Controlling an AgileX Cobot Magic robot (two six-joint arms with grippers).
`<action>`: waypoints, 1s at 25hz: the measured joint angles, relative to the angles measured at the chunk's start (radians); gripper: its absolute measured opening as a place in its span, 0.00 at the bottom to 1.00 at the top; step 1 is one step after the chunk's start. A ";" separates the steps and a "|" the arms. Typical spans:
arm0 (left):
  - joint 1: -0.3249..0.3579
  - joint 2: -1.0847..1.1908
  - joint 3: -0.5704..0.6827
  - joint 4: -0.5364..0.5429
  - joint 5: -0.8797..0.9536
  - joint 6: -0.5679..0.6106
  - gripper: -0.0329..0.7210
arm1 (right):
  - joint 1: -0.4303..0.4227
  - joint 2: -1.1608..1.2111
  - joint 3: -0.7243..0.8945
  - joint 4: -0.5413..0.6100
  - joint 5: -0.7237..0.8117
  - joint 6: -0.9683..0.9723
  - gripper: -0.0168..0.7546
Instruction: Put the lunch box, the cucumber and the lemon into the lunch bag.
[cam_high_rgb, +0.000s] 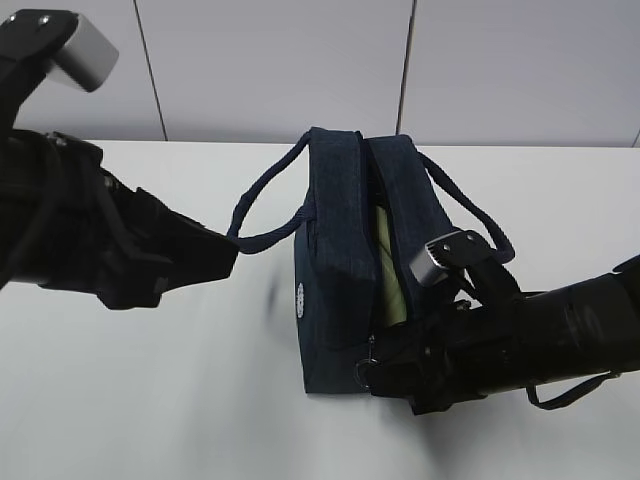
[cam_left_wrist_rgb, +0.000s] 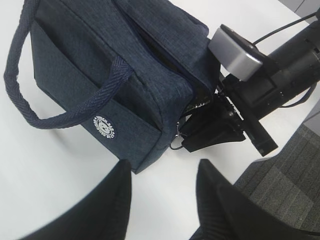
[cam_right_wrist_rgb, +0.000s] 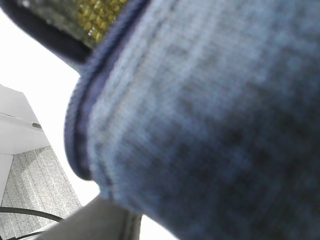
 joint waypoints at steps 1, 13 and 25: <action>0.000 0.000 0.000 0.000 0.000 0.000 0.43 | 0.000 0.000 0.000 0.000 0.000 0.000 0.19; 0.000 0.000 0.000 0.000 0.000 0.000 0.43 | 0.000 0.002 0.000 0.002 -0.002 -0.015 0.05; 0.000 0.000 0.000 0.000 0.000 0.000 0.43 | 0.004 0.063 0.040 0.088 0.069 -0.043 0.29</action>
